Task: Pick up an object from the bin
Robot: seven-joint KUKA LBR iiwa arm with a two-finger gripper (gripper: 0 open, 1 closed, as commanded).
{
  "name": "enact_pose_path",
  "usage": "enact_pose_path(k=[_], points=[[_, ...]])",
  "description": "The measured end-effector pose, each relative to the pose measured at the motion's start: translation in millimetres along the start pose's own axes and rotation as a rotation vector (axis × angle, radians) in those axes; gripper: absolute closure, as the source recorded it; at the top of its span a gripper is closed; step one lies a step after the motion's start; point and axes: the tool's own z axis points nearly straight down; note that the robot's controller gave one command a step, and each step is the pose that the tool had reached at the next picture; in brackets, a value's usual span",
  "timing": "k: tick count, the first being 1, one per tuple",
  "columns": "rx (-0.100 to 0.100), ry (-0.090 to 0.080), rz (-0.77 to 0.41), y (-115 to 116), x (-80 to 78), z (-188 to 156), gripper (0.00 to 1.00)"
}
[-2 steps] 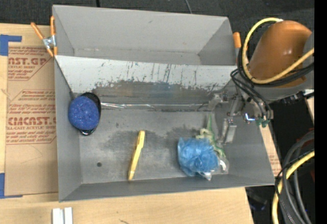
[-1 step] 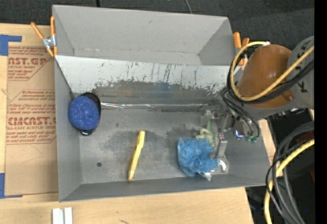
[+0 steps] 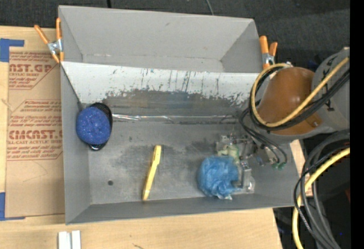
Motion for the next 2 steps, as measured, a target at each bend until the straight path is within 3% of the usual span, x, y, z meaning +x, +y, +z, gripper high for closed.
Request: enact_pose_path(k=[1,2], points=[[-0.001,0.0,-0.025,2,4.9,32,0.0],[-0.001,0.0,0.048,8,4.0,49,0.0]])
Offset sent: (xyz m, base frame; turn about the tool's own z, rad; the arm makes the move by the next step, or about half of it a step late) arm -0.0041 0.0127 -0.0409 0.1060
